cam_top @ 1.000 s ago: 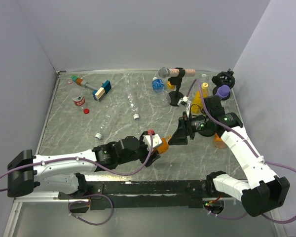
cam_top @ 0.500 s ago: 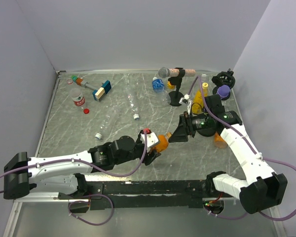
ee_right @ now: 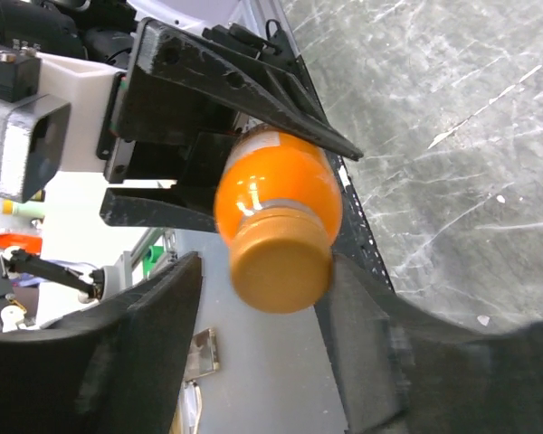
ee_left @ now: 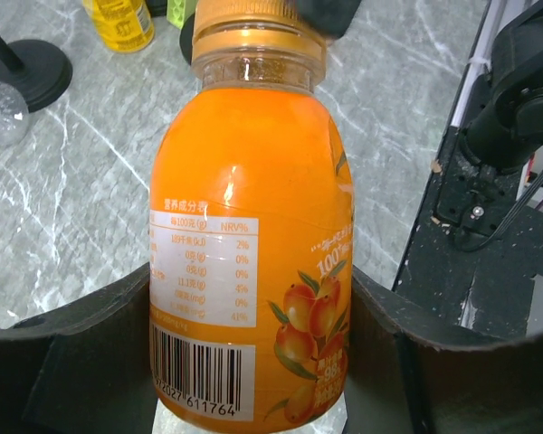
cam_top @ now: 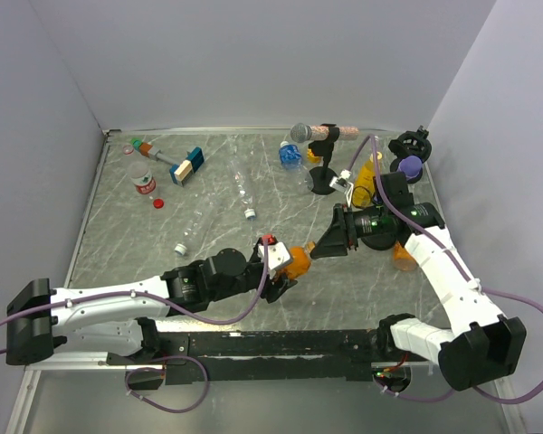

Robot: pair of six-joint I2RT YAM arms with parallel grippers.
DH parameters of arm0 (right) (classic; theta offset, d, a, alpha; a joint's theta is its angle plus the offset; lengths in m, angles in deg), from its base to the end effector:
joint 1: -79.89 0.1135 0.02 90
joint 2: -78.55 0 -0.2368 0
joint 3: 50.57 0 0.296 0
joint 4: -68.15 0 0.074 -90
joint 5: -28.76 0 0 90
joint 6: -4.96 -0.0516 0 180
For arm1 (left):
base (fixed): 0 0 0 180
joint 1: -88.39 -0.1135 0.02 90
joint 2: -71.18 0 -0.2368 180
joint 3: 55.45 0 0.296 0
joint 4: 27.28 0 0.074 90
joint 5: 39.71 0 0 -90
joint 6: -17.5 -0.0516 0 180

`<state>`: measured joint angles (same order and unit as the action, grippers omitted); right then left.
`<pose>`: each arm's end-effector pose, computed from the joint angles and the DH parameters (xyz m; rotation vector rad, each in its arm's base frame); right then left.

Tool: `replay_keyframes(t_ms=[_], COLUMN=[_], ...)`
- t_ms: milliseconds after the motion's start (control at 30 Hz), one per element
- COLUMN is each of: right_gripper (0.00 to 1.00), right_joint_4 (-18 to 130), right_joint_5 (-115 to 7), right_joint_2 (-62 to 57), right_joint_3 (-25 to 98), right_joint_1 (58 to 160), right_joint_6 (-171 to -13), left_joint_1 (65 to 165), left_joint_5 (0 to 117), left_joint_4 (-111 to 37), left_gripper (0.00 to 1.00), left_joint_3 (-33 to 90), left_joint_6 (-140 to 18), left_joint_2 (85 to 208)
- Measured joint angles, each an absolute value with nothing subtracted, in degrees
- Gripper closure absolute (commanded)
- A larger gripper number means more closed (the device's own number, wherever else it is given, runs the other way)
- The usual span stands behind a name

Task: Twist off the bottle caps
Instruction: Unscrew the bottle cap from the plastic bottle.

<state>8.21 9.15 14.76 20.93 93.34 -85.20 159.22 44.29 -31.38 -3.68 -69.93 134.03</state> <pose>0.2461 0.1088 0.2935 -0.7689 2.0887 1.6030 0.1113 -0.3037 0.2345 1.0077 1.6231 -0.7923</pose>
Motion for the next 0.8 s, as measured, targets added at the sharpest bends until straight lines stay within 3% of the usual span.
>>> replay_keyframes(t_ms=[233,367,567,800], right_gripper=[0.83,0.98,1.00,1.00], right_joint_4=[9.2,8.5,-0.5,-12.7], right_joint_5=[10.2,10.7,10.8,7.9], right_joint_2=[14.3,14.3,13.5,12.9], right_joint_3=[20.3,20.3,22.3,28.5], right_joint_1=[92.8,92.7,93.3,98.8], right_joint_6=[-85.5,-83.8,-72.0,-49.4], left_joint_1=[159.3,159.3,158.2,153.0], left_joint_5=[44.5,44.9,50.3,65.4], left_joint_4=[-30.3,-30.4,-30.8,-32.4], left_gripper=[0.86,0.85,0.86,0.87], left_joint_3=[-3.7,-3.7,-3.9,-4.4], left_joint_6=[-69.9,-70.2,-71.5,-71.2], left_joint_2=[134.0,134.0,133.9,131.7])
